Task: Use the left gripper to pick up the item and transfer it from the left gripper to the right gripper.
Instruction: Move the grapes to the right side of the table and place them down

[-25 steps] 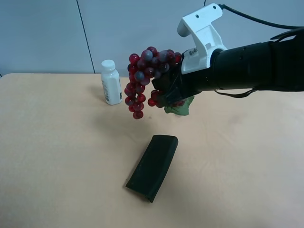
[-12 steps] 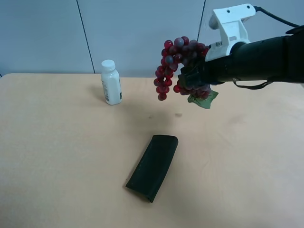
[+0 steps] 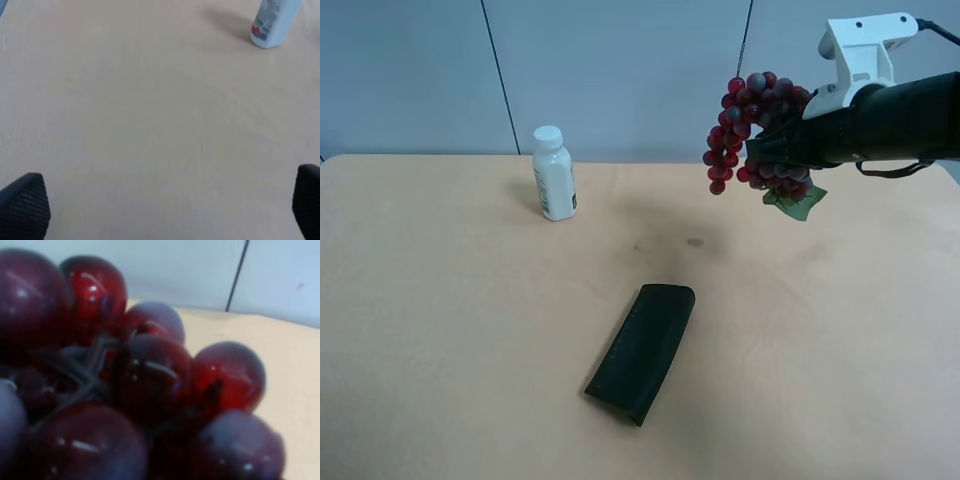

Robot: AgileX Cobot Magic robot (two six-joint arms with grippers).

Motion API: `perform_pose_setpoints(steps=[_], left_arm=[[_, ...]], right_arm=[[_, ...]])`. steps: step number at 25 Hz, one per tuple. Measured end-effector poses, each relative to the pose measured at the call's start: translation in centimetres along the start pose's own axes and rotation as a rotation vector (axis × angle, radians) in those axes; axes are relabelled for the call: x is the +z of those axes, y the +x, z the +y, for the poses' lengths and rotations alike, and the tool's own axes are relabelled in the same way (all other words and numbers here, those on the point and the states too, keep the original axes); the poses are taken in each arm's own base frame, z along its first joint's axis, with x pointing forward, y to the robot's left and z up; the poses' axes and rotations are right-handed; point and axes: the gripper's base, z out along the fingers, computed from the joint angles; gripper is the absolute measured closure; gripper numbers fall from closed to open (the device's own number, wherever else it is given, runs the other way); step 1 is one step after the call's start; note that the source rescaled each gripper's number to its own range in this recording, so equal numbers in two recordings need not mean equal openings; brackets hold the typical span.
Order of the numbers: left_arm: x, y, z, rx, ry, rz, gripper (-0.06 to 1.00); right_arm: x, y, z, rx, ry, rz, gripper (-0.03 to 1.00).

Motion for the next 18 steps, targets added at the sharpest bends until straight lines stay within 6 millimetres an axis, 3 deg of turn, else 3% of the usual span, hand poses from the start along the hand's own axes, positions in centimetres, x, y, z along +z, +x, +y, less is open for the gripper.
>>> perform_pose_setpoints(steps=[18], left_arm=[[0.0,0.0,0.0,0.0,0.0,0.0,-0.05]], right_arm=[[4.2,3.6,-1.0,-0.044,0.051,0.175,0.97]])
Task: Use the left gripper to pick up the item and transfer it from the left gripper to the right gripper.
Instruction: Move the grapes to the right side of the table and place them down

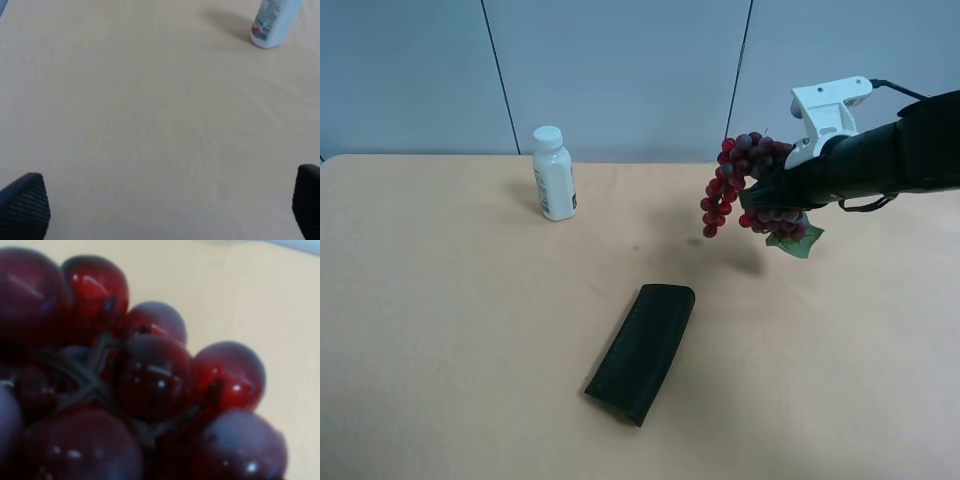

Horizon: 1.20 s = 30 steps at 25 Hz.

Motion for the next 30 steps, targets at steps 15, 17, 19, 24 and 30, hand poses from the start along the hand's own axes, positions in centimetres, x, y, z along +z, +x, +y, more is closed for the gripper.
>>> perform_pose_setpoints(steps=[15,17,19,24,30], left_arm=[[0.0,0.0,0.0,0.0,0.0,0.0,-0.05],[0.0,0.0,0.0,0.0,0.0,0.0,-0.05],[0.0,0.0,0.0,0.0,0.0,0.0,-0.05],[0.0,0.0,0.0,0.0,0.0,0.0,-0.05],[0.0,0.0,0.0,0.0,0.0,0.0,-0.05]], right_arm=[[5.5,1.8,0.8,-0.061,-0.073,0.128,0.97],[6.2,1.4,1.0,-0.06,-0.086,0.122,0.97],[6.9,1.3,1.0,-0.06,-0.089,0.125,0.97],[7.9,1.3,1.1,-0.06,-0.091,0.133,0.97],[8.0,1.4,1.0,-0.059,-0.083,0.137,0.18]])
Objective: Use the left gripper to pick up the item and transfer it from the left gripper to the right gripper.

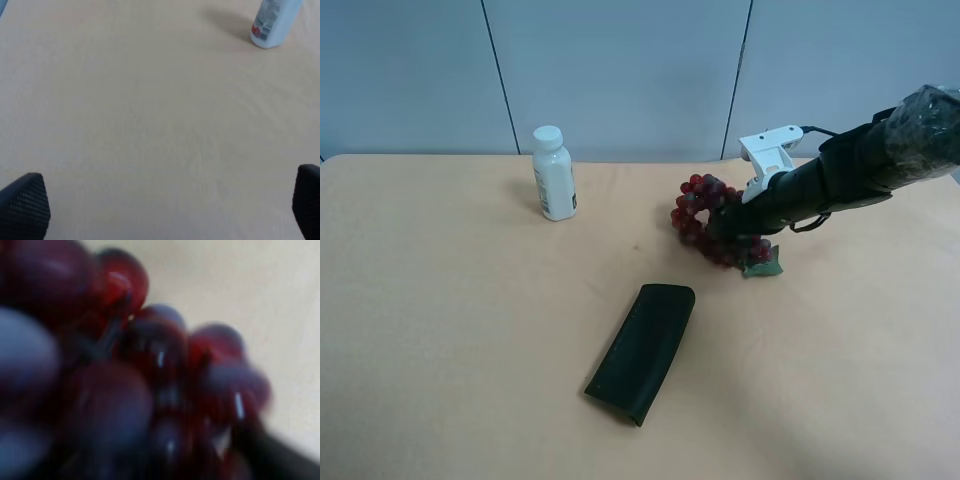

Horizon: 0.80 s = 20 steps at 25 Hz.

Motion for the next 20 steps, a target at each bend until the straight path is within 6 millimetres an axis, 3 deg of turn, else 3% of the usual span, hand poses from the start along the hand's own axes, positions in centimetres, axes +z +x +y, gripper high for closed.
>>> perform_pose_setpoints(steps=[2,5,13,20], left_arm=[[0.0,0.0,0.0,0.0,0.0,0.0,-0.05],[0.0,0.0,0.0,0.0,0.0,0.0,-0.05],[0.0,0.0,0.0,0.0,0.0,-0.001,-0.06],[0.0,0.0,0.0,0.0,0.0,-0.001,-0.06]], right_arm=[[0.0,0.0,-0.1,0.0,0.009,0.001,0.05],[0.0,0.0,-0.1,0.0,0.014,0.002,-0.01],[-0.1,-0.1,-0.1,0.0,0.016,-0.001,-0.03],[-2.4,-1.8,0.1,-0.004,-0.009,-0.086,-0.03]])
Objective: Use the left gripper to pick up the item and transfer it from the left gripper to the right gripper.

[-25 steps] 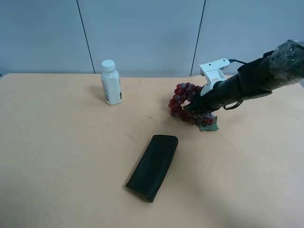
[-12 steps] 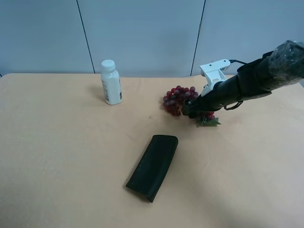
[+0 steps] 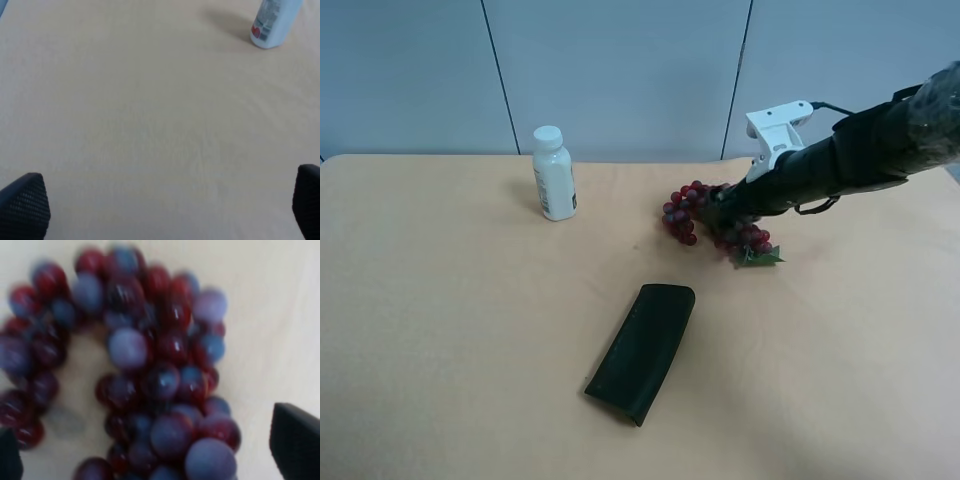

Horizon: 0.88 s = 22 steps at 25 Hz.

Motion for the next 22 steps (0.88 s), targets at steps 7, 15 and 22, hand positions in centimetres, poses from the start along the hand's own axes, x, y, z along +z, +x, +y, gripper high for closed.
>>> perform_pose_setpoints(steps=[7,15,22], left_arm=[[0.0,0.0,0.0,0.0,0.0,0.0,-0.06],[0.0,0.0,0.0,0.0,0.0,0.0,-0.06],[0.0,0.0,0.0,0.0,0.0,0.0,-0.06]], right_arm=[[-2.5,-1.9,0.4,0.031,-0.033,-0.09,-0.03],[-6.7,-3.7,1.2,0.096,-0.117,-0.138,-0.03],[-13.5,-4.6,1.8,0.09,-0.147,-0.144,-0.03]])
